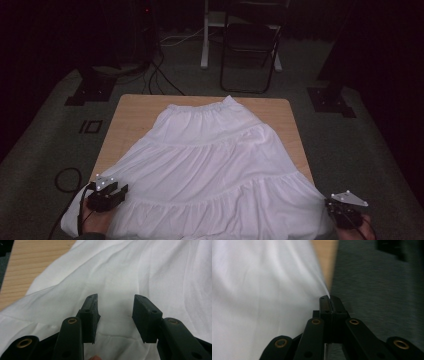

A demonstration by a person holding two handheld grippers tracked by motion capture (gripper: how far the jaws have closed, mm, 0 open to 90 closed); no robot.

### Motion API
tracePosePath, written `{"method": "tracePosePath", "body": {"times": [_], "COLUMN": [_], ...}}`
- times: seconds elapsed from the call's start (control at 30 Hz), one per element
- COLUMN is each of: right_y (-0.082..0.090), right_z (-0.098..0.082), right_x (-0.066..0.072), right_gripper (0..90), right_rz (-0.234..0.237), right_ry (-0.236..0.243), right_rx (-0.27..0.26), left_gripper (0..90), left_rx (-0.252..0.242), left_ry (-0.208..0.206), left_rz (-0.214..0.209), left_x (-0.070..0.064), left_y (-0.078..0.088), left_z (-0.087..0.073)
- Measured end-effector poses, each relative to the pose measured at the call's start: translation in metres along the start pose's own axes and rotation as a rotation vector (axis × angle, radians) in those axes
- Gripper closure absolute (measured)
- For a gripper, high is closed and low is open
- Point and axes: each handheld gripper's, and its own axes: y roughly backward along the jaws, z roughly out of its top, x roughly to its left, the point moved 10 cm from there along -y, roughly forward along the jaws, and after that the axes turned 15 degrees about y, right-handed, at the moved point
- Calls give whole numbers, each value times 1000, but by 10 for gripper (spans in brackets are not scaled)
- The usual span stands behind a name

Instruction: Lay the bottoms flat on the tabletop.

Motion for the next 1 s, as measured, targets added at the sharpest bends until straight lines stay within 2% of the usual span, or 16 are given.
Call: {"method": "tracePosePath", "body": {"times": [0.03,0.07,0.1,0.13,0.17,0.2,0.27,0.33,0.37,0.4,0.47,0.57,0.6,0.77,0.9,1.0], "right_y": [0,0,1,1,2,2,1,-1,-1,2,5,4,3,1,-1,1], "right_z": [-1,-1,-3,-3,-5,-5,-6,-4,-4,7,16,22,28,39,43,44], "right_x": [-20,-20,-40,-40,-54,-54,-56,-49,-49,-33,-18,-4,13,43,54,54], "right_gripper": [900,900,900,900,900,900,884,649,649,526,479,460,443,430,428,428], "right_rz": [-53,-53,-140,-140,-206,-206,-197,-141,-141,-25,45,85,106,146,154,160], "right_ry": [-24,-24,-43,-43,-79,-79,-116,-165,-165,-225,-250,-245,-215,-150,-106,-105], "right_rx": [2,2,17,17,26,26,17,-18,-18,-129,-195,-220,-226,-252,-259,-271], "left_gripper": [561,561,561,561,560,560,557,554,551,548,544,545,545,532,518,508], "left_rx": [5,5,13,13,17,17,14,9,9,8,5,0,-4,-4,-3,-5], "left_ry": [-2,-2,-11,-11,-9,-9,-1,7,7,8,8,8,14,21,15,15], "left_rz": [-1,-1,1,1,2,2,-1,-3,-3,0,3,11,9,-2,0,0], "left_x": [-1,-1,-1,-1,-1,-1,0,1,1,2,3,4,5,5,5,4], "left_y": [-1,-1,-2,-2,-3,-3,-3,-3,-3,-3,-3,-3,-3,-3,-3,-4], "left_z": [-1,-1,-2,-2,-3,-3,-3,-2,-2,-2,-2,-2,-2,-2,-2,-2]}}
